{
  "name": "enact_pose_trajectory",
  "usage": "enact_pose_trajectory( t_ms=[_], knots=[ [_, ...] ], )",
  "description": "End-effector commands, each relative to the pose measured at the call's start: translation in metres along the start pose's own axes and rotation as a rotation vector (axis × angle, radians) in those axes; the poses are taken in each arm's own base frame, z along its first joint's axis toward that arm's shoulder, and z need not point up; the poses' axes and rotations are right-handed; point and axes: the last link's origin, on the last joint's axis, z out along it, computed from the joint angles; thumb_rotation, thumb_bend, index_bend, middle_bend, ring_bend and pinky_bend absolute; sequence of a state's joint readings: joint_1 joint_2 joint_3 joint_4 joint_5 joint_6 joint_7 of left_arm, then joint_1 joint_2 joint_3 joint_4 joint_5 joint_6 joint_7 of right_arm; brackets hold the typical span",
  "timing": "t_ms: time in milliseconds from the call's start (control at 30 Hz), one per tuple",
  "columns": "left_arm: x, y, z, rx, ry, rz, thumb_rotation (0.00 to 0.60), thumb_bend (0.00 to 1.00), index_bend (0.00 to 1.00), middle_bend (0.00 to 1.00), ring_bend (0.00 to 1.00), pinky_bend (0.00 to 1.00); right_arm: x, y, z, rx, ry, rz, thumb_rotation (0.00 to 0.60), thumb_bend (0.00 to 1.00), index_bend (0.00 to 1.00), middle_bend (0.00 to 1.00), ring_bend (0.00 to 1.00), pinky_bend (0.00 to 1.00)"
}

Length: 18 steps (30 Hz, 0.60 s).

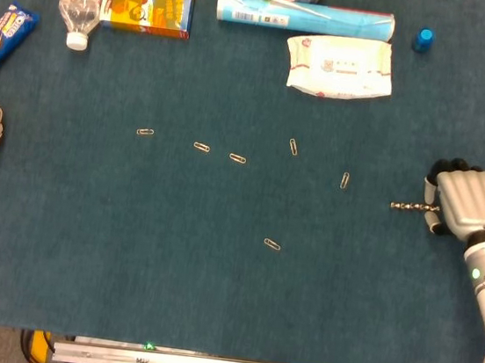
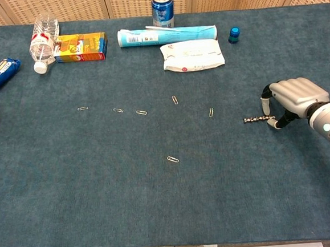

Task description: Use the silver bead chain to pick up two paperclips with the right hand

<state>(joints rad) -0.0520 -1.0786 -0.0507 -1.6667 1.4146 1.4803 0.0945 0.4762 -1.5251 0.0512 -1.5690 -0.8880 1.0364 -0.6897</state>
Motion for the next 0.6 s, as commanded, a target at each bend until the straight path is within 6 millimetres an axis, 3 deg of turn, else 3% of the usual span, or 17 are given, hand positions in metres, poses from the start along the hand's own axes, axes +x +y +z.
enact_pose_trajectory(
  t_ms=[33, 600],
  knots=[
    [0.0, 0.0001, -0.0001, 0.0, -0.001, -0.001, 0.6, 0.05, 0.55, 0.48, 0.41, 0.52, 0.0, 0.0007, 0.0002, -0.002, -0.005, -0.001, 0.6, 0.27, 0.56, 0.28, 0.2, 0.33],
    [0.0005, -0.0003, -0.0003, -0.001, 0.001, -0.002, 0.6, 0.05, 0.55, 0.48, 0.41, 0.52, -0.0036, 0.0016, 0.0043, -0.012, -0.039, -0.018, 0.6, 0.26, 0.56, 0.27, 0.19, 0.33]
  ],
)
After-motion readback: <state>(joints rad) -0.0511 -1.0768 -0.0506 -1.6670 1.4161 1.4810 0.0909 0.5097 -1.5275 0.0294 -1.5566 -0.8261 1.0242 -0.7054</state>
